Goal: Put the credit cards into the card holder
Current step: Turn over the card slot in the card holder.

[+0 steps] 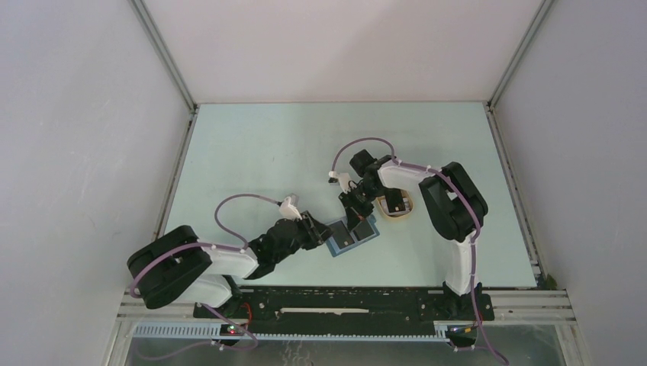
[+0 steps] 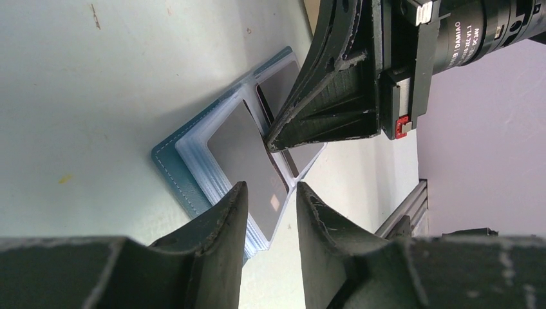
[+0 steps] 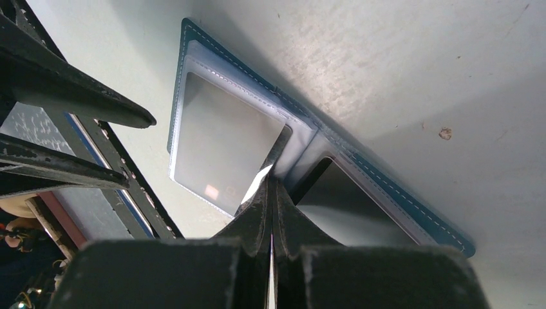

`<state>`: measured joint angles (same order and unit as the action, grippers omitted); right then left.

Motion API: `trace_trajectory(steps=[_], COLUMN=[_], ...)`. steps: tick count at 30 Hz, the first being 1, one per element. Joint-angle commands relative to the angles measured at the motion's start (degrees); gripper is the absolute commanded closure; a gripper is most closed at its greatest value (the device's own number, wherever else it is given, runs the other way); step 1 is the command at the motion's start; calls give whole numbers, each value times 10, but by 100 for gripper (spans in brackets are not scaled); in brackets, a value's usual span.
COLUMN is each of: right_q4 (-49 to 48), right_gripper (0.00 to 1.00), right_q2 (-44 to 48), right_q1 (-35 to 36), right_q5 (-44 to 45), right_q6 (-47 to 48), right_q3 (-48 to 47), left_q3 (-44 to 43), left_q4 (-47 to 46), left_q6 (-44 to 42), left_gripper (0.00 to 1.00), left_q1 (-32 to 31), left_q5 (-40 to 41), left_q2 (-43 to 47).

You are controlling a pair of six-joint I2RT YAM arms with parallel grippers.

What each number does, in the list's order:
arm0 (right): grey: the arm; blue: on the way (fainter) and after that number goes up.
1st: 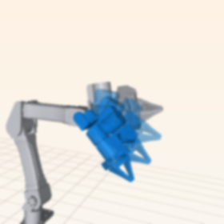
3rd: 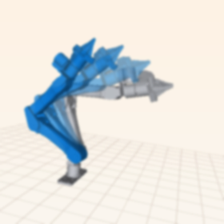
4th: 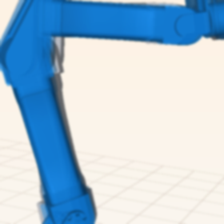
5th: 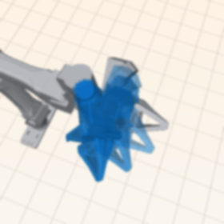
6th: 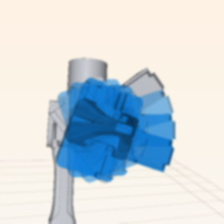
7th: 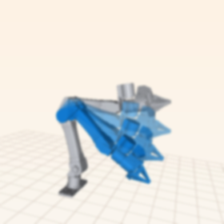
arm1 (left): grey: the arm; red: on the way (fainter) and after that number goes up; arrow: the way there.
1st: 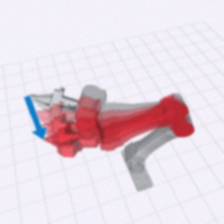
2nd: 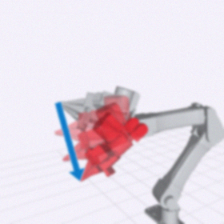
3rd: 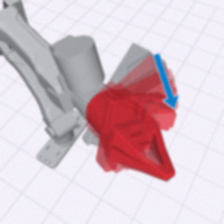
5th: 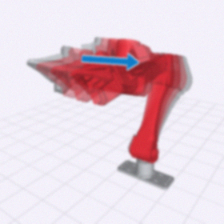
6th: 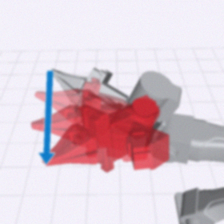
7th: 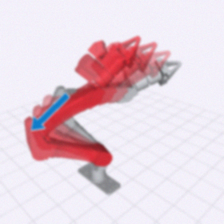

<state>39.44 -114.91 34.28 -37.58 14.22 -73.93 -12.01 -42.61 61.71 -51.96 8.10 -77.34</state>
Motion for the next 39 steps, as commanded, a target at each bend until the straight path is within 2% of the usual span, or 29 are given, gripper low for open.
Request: trace_trajectory(steps=[1, 20, 39], right_q4=[5, 12, 15], right_gripper=[100, 100, 100], right_q2=[-24, -34, -37], right_q1=[10, 14, 14], right_q5=[20, 29, 29], right_q6=[-3, -6, -5], right_q3=[-12, -19, -20], left_q3=[12, -5, -16], left_q4=[-16, -4, -4], left_q6=[16, 14, 5], left_gripper=[61, 57, 58], left_q1=[-4, -3, -3], left_q5=[21, 21, 18], left_q2=[-6, -27, -29])
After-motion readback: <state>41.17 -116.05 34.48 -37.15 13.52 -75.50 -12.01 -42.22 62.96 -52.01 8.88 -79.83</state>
